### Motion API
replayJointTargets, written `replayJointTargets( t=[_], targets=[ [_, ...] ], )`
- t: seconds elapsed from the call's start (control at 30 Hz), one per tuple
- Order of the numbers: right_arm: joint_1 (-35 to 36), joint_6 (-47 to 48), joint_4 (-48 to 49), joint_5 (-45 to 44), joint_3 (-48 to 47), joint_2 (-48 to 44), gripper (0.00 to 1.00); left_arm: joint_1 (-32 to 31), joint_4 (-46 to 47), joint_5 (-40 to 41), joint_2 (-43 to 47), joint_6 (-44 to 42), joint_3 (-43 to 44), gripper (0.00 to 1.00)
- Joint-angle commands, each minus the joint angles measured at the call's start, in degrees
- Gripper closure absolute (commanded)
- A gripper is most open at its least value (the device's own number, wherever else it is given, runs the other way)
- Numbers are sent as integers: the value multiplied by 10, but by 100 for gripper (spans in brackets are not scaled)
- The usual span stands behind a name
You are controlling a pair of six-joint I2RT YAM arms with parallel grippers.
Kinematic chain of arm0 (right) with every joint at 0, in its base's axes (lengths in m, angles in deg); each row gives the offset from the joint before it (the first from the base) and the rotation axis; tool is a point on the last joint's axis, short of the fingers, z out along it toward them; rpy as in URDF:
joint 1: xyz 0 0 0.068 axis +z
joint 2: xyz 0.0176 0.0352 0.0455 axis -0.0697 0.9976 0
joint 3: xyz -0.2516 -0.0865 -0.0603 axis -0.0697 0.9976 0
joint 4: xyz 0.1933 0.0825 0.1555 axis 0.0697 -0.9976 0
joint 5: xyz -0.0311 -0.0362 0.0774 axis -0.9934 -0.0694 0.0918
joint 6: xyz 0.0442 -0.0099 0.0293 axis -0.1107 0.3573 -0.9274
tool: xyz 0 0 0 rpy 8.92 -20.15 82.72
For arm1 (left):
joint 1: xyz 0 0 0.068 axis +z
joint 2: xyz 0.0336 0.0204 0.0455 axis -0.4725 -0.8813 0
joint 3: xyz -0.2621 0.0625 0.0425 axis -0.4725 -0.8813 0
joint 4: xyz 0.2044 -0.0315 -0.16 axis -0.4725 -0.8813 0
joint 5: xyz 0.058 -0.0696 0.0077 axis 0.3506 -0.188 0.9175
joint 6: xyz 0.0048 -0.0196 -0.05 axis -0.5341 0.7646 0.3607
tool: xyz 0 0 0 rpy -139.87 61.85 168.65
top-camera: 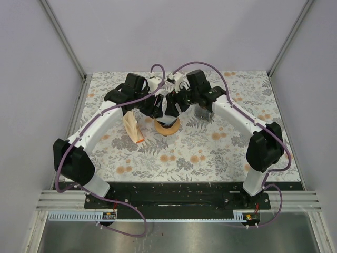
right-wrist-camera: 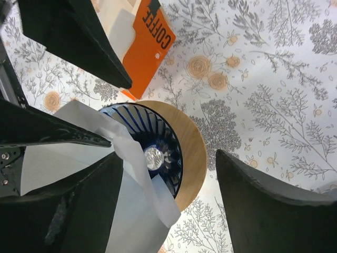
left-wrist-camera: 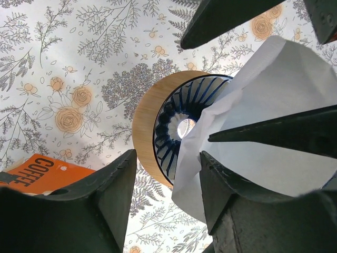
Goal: Place the coffee filter in the dripper
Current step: Place the coffee filter in the coffee dripper.
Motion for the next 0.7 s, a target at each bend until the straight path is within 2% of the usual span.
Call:
replayJointTargets(
  t=[0.0,0.2,0.43,0.53,0.67],
  targets=[
    [2,7,7,4,-29,-31,19,3,2,-19,22,-11,27,45],
    [1,5,5,3,-36,-22,17,4,-2,-15,25,-14,30,44],
    [2,-9,16,10,-32,-9,16,6,-3,40,33,-25,22,52],
    [1,-28,37,27,-37,-4,15,4,-2,44,36,-32,14,53],
    [1,-49,41,-2,-50,14,15,4,-3,36,36,-33,7,54]
  ],
)
